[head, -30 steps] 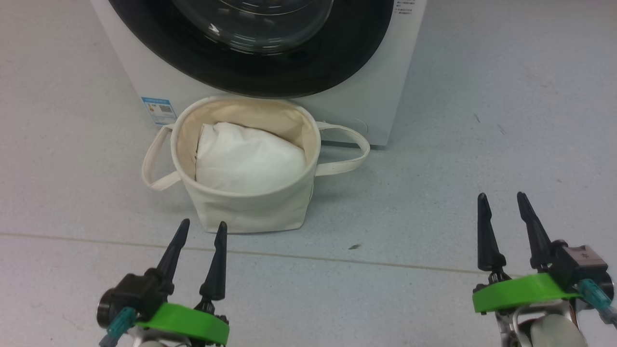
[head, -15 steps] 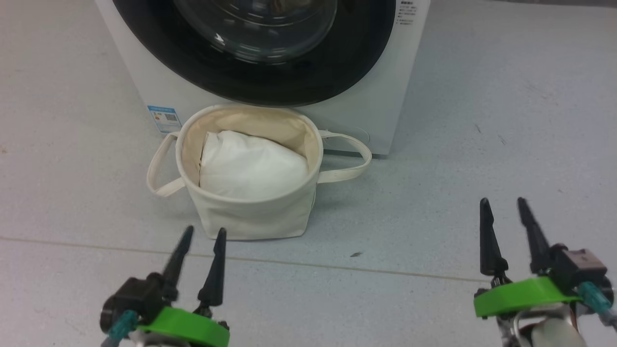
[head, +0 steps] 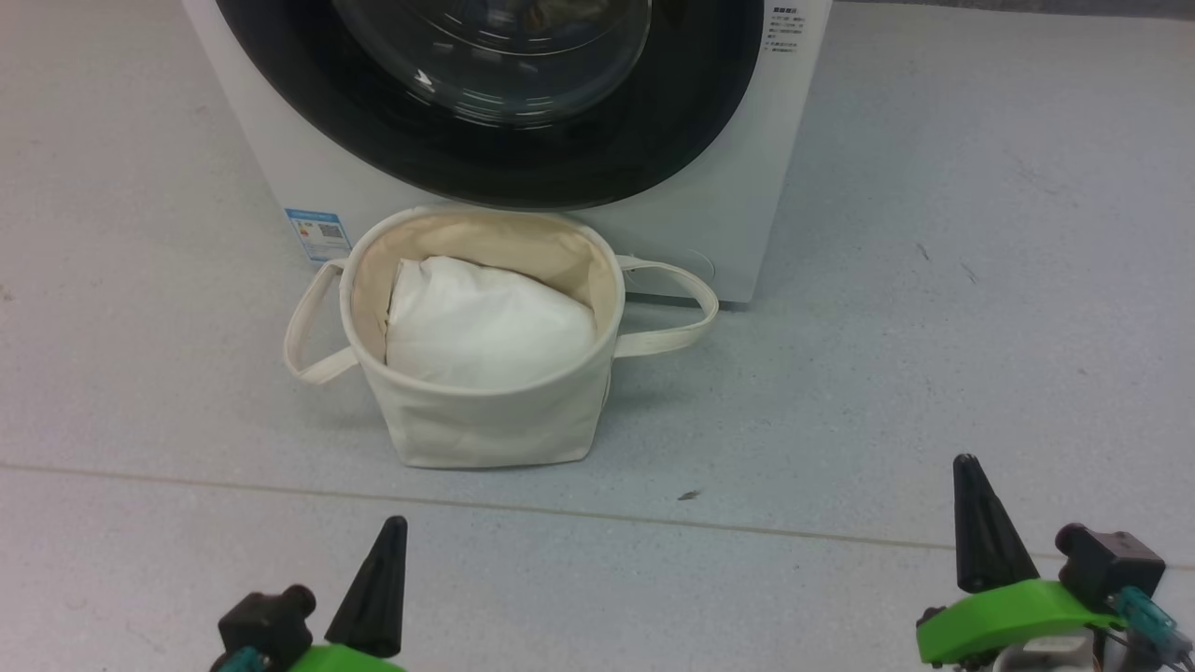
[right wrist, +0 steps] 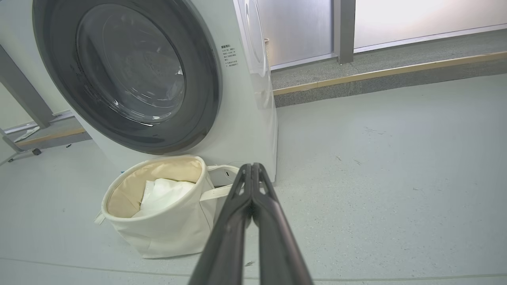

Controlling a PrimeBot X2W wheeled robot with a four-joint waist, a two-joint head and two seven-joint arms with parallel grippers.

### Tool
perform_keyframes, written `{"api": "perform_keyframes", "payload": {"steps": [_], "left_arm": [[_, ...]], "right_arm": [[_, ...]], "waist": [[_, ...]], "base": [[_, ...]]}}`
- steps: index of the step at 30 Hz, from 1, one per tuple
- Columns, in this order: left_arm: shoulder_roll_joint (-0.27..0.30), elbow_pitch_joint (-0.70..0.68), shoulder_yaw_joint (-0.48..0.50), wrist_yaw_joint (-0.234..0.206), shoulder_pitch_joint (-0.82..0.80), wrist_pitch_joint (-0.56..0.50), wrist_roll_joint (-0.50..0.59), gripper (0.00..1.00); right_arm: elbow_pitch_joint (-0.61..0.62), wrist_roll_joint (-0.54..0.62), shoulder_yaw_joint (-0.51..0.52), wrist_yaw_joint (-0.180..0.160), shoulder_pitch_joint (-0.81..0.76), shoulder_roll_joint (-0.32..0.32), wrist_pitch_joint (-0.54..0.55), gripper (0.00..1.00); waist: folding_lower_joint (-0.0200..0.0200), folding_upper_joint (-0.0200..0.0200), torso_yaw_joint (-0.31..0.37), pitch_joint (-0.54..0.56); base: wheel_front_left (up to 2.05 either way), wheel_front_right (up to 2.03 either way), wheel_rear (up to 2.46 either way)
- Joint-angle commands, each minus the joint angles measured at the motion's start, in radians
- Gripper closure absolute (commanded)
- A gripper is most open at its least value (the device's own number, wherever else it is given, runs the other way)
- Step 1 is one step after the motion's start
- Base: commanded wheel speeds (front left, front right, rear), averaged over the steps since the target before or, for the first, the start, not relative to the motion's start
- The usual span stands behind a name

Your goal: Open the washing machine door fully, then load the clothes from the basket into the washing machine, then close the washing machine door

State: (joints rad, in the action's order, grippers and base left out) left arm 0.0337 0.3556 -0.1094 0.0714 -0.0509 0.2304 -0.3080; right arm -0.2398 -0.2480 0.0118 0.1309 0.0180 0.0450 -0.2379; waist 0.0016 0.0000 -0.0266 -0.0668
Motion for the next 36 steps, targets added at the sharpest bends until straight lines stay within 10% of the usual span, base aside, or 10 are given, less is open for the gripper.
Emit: {"api": "perform_keyframes", "payload": {"steps": [1,36], "left_arm": [[0.002,-0.037,0.015,0.005,-0.037,-0.006,-0.026,1.0],[0.006,-0.059,0.08,0.022,-0.044,-0.112,-0.426,1.0]], "right_arm": [[0.03,-0.03,0.0,0.0,0.034,0.008,0.005,1.0],[0.019,-0.465,0.012,0.0,0.052,0.022,0.097,1.0]], "waist": [[-0.0012,0.0,0.0,0.0],[-0.0016,0.0,0.009,0.019]], "base": [[0.0,0.0,0.0],[0.0,0.0,0.0]]}}
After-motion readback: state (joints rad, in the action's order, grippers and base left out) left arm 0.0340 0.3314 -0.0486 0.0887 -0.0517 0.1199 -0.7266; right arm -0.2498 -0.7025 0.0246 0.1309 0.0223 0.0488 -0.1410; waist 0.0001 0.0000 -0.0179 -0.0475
